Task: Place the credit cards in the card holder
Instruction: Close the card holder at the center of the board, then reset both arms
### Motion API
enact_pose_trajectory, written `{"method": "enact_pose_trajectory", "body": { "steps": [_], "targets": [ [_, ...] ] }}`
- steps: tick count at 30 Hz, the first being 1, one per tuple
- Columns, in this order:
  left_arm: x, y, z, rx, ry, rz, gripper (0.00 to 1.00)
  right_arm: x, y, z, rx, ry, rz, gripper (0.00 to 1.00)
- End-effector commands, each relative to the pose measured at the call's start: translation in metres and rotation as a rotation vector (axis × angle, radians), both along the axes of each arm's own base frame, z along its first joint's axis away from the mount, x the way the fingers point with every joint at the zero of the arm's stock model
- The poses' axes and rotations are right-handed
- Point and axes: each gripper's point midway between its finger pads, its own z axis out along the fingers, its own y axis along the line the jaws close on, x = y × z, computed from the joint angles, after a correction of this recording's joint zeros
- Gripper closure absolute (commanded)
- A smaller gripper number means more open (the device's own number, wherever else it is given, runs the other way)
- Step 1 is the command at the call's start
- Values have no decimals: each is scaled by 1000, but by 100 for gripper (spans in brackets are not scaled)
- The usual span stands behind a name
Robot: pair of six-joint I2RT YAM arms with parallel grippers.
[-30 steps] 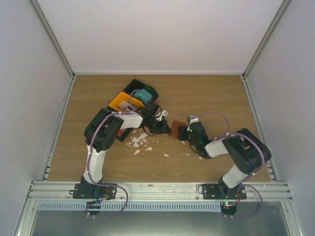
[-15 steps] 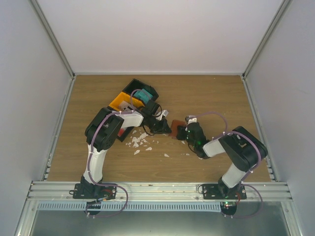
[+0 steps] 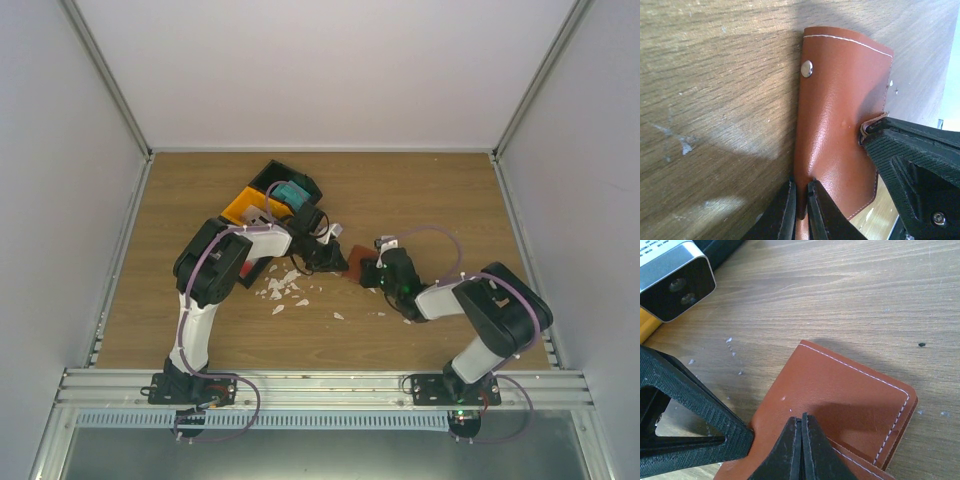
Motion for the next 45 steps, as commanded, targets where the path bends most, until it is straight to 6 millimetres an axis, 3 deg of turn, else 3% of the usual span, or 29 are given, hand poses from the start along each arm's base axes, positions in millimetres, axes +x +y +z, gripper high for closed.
{"method": "enact_pose_trajectory", "body": {
  "steps": [1,9,13,16,18,22,25,29,33,37,42,45],
  "targets": [
    [-17,9,-73,165,35,2,89,-105,-2,-90,-147,456,246,100],
    [-15,6,-75,158,38,-8,89,-99,-20,-109,-339,491,148,99],
    [-13,5,-73,160,31,-11,89,-101,-22,-104,-336,501,124,100],
    [-13,5,-71,157,25,-8,88,-89,-12,-84,-300,469,110,100],
    [-12,6,-67,156,17,-3,85,-69,-1,-60,-270,414,90,97],
    [-5,7,-52,149,-16,5,77,-27,2,-9,-251,325,8,77],
    [3,8,-35,140,-55,16,70,1,-6,33,-229,247,-79,66],
    [16,13,-4,152,-133,40,64,10,-25,81,-204,168,-157,51],
    [27,19,40,136,-238,73,59,6,-48,116,-183,106,-210,45],
    [29,28,94,100,-382,104,51,-2,-74,147,-205,39,-276,37],
    [23,53,169,54,-640,156,41,-14,-105,203,-253,-122,-323,31],
    [10,78,212,33,-788,216,25,-24,-119,233,-262,-193,-355,20]
  ]
}}
